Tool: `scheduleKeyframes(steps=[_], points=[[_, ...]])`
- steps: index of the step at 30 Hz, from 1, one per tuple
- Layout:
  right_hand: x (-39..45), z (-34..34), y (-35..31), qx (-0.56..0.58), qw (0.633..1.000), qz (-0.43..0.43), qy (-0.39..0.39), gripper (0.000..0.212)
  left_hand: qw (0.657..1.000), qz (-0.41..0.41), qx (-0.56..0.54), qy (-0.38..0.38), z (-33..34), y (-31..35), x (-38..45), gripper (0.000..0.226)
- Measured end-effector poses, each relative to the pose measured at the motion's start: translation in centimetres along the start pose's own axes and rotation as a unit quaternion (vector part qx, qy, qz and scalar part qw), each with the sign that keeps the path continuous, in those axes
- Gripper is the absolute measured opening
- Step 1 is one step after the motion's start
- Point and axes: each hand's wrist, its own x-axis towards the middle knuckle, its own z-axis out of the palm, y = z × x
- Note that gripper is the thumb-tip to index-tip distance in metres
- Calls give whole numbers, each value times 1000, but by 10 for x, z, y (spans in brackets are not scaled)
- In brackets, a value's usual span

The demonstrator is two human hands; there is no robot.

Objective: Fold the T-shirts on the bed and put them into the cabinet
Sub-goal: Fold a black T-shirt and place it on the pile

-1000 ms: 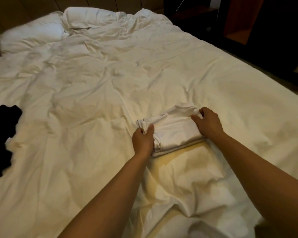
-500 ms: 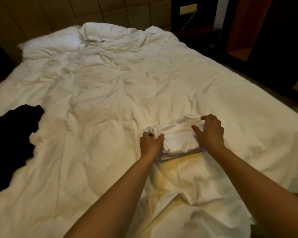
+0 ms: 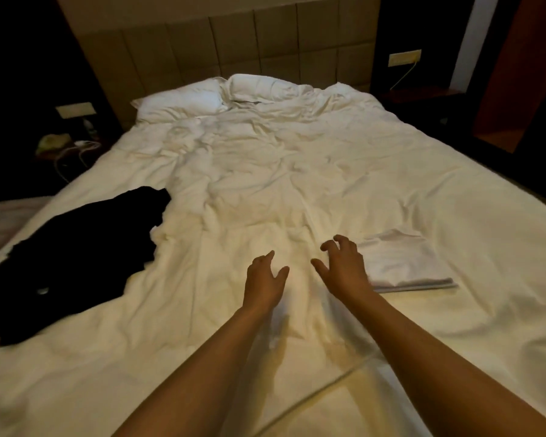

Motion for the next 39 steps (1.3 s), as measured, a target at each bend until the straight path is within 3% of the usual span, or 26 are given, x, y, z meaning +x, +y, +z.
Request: scheduleKeyframes(steps=[13, 19, 27, 39], points=[[-12, 70, -182, -24, 981, -178, -78, 45, 984, -55, 100, 134, -160, -122, -36, 60], [-24, 102, -234, -50, 965, -237, -102, 44, 978, -91, 100, 158, -196, -181, -54, 58], [-37, 153, -286, -52, 955, -250, -152, 45, 967, -143, 44, 208, -221, -249, -71, 54], [22, 215, -359, -52, 936, -310, -158, 42, 962, -73, 37, 261, -301, -325, -22, 43]])
